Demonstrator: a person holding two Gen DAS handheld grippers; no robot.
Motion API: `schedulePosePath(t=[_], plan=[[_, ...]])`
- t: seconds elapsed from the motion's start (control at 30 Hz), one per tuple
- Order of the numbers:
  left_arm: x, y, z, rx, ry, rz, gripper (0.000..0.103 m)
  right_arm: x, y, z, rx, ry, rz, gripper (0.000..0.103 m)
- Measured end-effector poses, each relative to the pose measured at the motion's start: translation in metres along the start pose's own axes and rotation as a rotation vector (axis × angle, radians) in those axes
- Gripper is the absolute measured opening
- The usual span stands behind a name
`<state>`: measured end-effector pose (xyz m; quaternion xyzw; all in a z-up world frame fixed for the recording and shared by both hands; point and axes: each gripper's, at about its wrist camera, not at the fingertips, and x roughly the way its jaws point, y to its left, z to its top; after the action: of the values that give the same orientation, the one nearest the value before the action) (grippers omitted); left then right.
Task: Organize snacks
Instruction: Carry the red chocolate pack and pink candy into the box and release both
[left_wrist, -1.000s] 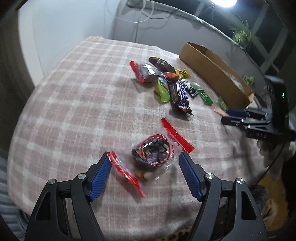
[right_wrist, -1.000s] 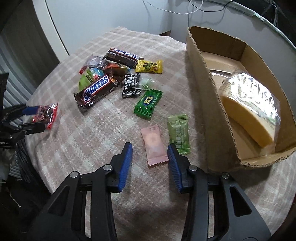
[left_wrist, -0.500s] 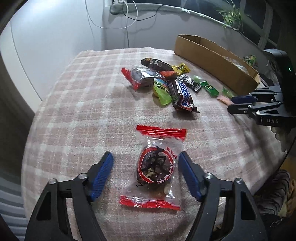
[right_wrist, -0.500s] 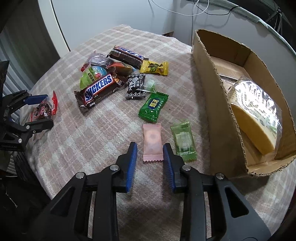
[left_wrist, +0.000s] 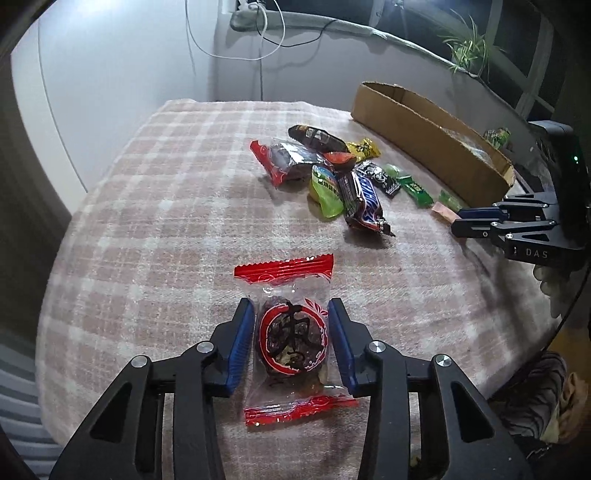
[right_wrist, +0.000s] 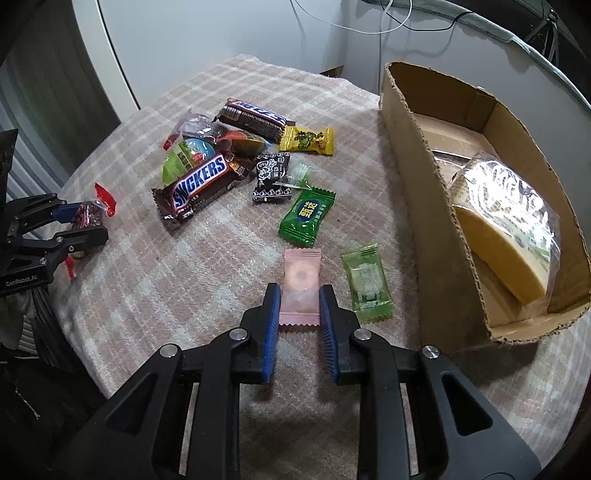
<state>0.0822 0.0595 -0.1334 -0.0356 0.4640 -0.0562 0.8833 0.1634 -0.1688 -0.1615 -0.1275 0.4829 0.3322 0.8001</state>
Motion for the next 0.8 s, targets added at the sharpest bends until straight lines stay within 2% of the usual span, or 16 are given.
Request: schedulePosePath(t=[0.5,0.8], plan=[[-0.013,-0.011,0.030,0.000,-0.071,-0.050,0.035,-0.058,-0.016,0.006,0.055,-0.146,0.011,0.022],[-0.017,-0.032,0.074,0.047,-0.145,-0.099,0.034,-0.095,-0.049,0.018,0.108,-0.242,-0.025,0.022]])
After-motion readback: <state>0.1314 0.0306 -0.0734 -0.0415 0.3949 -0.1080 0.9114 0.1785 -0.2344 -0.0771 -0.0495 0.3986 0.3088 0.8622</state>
